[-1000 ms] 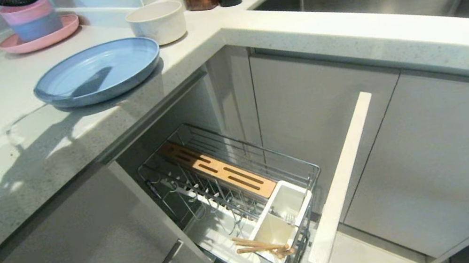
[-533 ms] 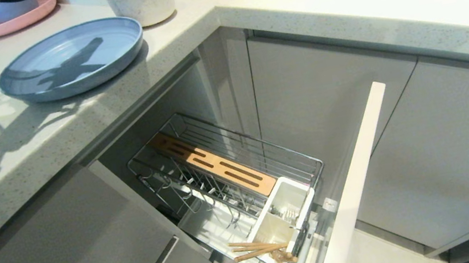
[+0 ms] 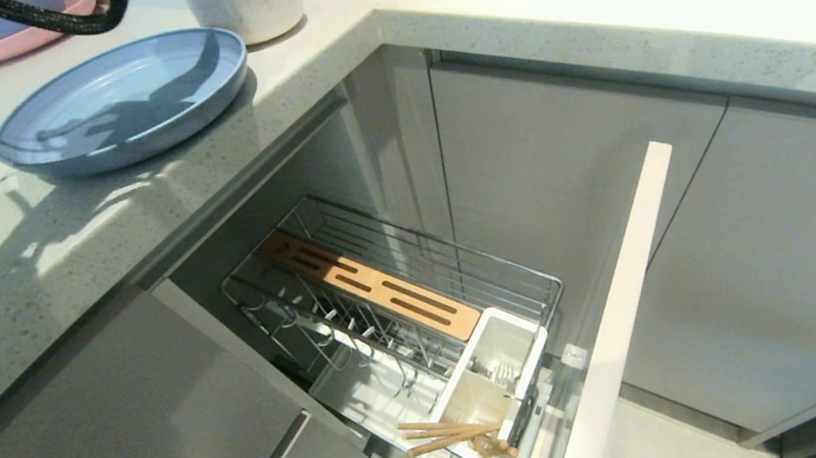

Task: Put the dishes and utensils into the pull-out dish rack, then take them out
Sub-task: Pick up the bowl and place it in the cupboard

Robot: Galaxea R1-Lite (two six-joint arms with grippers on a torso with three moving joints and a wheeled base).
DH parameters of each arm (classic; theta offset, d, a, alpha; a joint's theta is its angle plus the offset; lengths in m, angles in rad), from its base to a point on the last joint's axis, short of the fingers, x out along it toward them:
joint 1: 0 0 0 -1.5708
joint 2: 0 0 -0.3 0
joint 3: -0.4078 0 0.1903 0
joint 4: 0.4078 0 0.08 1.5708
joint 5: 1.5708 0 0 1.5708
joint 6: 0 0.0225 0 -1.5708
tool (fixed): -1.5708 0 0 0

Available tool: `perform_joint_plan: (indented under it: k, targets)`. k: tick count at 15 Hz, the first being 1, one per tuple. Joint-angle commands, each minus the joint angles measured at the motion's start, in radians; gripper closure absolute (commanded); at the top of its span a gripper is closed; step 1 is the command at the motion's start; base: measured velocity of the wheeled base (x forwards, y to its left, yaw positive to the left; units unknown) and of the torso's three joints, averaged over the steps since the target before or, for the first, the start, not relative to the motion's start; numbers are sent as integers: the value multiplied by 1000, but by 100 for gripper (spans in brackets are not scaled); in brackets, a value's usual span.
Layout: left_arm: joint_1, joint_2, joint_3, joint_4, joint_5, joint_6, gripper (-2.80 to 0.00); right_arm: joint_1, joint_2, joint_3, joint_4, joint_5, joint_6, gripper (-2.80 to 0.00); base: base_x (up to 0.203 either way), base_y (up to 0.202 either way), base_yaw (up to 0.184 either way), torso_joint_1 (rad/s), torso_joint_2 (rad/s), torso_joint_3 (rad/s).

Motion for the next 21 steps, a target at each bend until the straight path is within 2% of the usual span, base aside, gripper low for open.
perform_joint_plan:
  k: [1,2,4,5,10,14,21]
  targets:
    - [1,56,0,0,0,0,0,0,0,2,0,0,0,0,0,0,0,0,0,0]
    - [4,71,-1,0,0,6,0,0,0,2,0,0,0,0,0,0,0,0,0,0]
    - [6,90,0,-4,1,55,0,0,0,2,0,0,0,0,0,0,0,0,0,0]
    - [6,93,-1,-8,1,89,-280,0,0,2,0,0,0,0,0,0,0,0,0,0]
    - [3,94,0,-13,-3,184,-280,0,0,2,0,0,0,0,0,0,0,0,0,0]
    - [4,110,0,-8,-43,253,-280,0,0,2,0,0,0,0,0,0,0,0,0,0]
    - [8,140,-1,-13,-49,262,-280,0,0,2,0,0,0,0,0,0,0,0,0,0]
